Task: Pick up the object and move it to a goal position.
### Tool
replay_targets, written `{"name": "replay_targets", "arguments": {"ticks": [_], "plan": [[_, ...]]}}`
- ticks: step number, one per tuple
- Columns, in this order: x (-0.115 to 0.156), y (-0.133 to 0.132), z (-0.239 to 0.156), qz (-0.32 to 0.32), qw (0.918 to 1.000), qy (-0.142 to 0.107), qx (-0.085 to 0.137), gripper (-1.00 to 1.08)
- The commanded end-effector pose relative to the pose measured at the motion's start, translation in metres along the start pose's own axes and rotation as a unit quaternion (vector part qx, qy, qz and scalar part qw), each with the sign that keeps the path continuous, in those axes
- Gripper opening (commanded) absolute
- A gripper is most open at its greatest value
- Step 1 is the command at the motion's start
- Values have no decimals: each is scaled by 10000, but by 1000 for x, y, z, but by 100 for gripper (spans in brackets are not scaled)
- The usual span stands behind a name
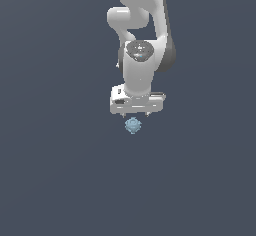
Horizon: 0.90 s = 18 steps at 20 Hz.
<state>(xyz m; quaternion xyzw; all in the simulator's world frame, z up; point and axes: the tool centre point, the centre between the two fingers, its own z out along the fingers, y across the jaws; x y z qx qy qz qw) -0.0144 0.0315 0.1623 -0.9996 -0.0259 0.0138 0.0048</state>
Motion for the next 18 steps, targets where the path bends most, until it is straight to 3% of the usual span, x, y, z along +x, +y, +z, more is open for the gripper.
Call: {"name": "replay_targets", "arguments": {"ticks": [1, 9, 18], "plan": [[0, 0, 0, 0, 10000, 0, 0, 100], [7, 18, -7, 132, 9998, 93, 62, 100], [7, 19, -5, 46, 9999, 96, 56, 100]]}}
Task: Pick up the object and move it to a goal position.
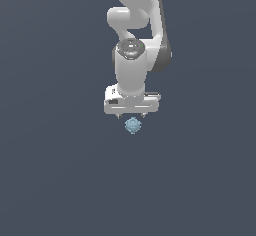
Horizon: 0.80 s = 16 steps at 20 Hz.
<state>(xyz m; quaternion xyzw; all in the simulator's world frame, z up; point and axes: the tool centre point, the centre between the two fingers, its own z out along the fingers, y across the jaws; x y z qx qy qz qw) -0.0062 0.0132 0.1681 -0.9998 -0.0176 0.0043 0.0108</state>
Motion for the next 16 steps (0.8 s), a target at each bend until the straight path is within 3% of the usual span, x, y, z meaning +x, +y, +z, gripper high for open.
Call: {"name": "replay_targets", "arguments": {"ticks": [1, 10, 16], "plan": [[-1, 0, 2, -76, 10000, -1, -5, 100], [-6, -1, 18, -783, 9969, -3, -51, 100], [-13, -3, 37, -1593, 9872, -6, -88, 100]]}}
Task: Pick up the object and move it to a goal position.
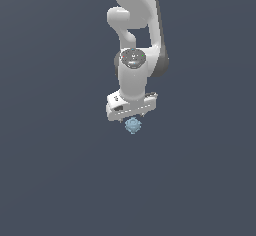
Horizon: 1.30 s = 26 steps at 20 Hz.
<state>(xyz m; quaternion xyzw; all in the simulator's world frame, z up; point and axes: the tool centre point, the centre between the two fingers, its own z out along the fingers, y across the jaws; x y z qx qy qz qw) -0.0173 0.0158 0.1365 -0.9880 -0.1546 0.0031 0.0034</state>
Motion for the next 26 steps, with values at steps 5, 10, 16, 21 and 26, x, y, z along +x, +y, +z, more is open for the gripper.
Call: {"name": "replay_targets", "arguments": {"ticks": [5, 10, 16, 21, 26], "plan": [[-8, -6, 21, -988, 9951, 0, -31, 100], [-12, -11, 34, -1603, 9871, 5, -40, 100], [-16, -15, 43, -2077, 9782, 13, -43, 100], [-18, -16, 47, -2254, 9743, 16, -43, 100], [-18, -16, 48, -2245, 9745, 14, -42, 100]]}}
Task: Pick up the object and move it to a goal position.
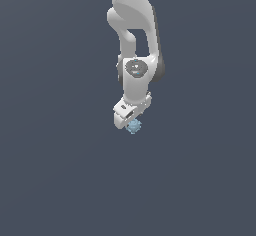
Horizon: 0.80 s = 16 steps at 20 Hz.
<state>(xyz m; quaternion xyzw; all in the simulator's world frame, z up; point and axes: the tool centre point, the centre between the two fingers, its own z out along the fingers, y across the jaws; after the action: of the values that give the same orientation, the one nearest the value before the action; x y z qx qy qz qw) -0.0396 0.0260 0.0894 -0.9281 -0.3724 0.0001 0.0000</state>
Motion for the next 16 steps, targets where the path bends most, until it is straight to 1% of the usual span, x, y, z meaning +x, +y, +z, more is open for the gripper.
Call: {"name": "replay_targets", "arguments": {"ticks": [1, 11, 16], "plan": [[0, 0, 3, 0, 10000, -1, 1, 100], [-1, -1, 43, -24, 10000, 1, 0, 100], [0, 0, 50, -26, 10000, 1, 0, 100]]}}
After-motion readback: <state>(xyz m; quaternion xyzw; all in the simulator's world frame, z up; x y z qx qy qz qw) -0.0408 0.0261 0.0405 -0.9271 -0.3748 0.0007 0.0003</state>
